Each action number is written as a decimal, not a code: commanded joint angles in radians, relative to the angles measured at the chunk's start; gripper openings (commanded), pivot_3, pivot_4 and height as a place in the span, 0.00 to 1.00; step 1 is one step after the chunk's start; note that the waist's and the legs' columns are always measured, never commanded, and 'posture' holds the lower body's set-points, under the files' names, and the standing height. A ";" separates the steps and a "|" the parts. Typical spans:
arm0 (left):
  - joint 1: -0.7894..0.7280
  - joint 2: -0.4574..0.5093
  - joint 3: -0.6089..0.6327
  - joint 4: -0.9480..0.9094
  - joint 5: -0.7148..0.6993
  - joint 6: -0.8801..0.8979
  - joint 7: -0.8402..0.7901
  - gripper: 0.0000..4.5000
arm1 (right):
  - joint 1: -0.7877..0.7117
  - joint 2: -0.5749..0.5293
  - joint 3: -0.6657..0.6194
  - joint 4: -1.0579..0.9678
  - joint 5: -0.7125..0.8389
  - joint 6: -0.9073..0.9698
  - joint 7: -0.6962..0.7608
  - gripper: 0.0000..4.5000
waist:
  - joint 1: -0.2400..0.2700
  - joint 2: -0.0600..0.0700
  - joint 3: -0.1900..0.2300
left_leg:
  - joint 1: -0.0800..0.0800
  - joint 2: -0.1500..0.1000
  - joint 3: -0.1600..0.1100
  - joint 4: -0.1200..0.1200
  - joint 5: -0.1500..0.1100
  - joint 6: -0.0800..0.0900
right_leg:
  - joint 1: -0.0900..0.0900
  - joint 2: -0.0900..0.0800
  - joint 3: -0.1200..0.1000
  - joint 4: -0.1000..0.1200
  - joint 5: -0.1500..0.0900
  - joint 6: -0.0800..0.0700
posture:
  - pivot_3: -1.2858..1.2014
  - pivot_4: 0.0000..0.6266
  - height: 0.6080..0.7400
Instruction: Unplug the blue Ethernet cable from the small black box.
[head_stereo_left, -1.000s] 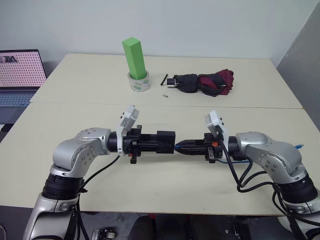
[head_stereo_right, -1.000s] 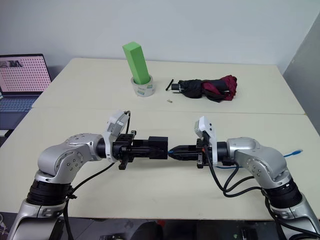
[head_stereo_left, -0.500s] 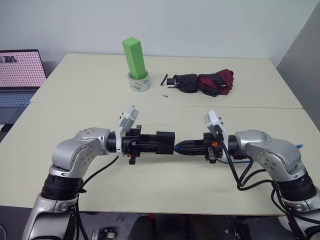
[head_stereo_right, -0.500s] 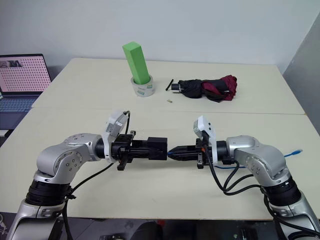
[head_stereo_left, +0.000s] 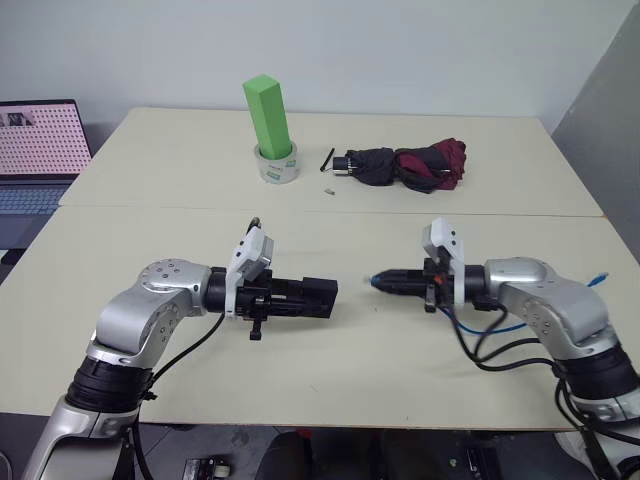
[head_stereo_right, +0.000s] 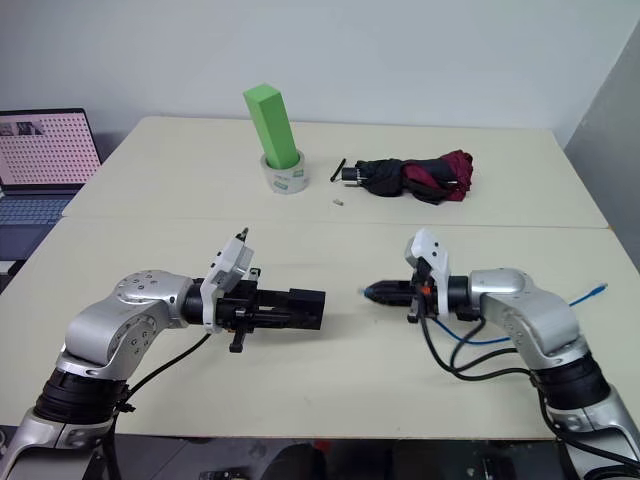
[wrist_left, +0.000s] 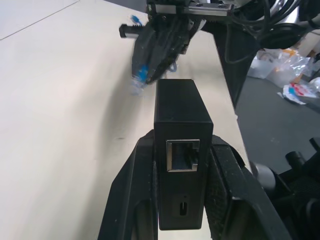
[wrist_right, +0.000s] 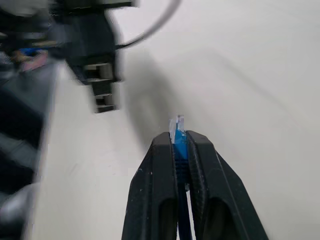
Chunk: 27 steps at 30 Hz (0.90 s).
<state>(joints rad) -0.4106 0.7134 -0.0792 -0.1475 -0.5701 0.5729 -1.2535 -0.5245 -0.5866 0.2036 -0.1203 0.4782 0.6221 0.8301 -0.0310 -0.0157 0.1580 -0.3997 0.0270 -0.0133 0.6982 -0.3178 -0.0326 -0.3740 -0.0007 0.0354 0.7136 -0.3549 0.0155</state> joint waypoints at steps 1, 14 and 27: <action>-0.006 -0.037 0.034 0.024 0.049 -0.074 0.081 0.17 | -0.082 0.097 0.000 0.234 -0.246 -0.214 -0.259 0.01 | -0.001 0.000 0.000 | 0.000 0.000 0.001 0.000 0.000 0.000 | -0.001 0.000 0.001 0.000 0.000 0.000 | 0.52 0.24 1.00; 0.019 -0.170 0.077 0.137 0.209 -0.293 0.350 0.17 | -0.017 0.134 -0.080 0.192 -0.268 -0.247 -0.243 0.75 | 0.000 0.000 0.000 | -0.003 0.001 0.004 -0.001 0.000 -0.001 | -0.005 -0.001 0.002 0.001 0.000 0.000 | 0.52 0.24 1.00; 0.012 -0.351 0.205 0.535 0.416 -0.713 0.802 0.17 | 0.056 0.091 -0.002 -0.263 -0.082 -0.015 -0.072 0.98 | 0.002 -0.001 -0.001 | -0.001 0.001 0.003 -0.001 0.000 0.000 | -0.004 -0.001 0.001 0.002 0.000 0.000 | 0.52 0.24 1.00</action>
<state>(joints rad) -0.3975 0.3709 0.0880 0.3537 -0.1511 -0.0982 -0.4944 -0.4475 -0.5016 0.1938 -0.3488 0.4070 0.6043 0.7767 -0.0288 -0.0168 0.1573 -0.4011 0.0276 -0.0104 0.6976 -0.3176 -0.0329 -0.3778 -0.0014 0.0363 0.7153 -0.3549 0.0155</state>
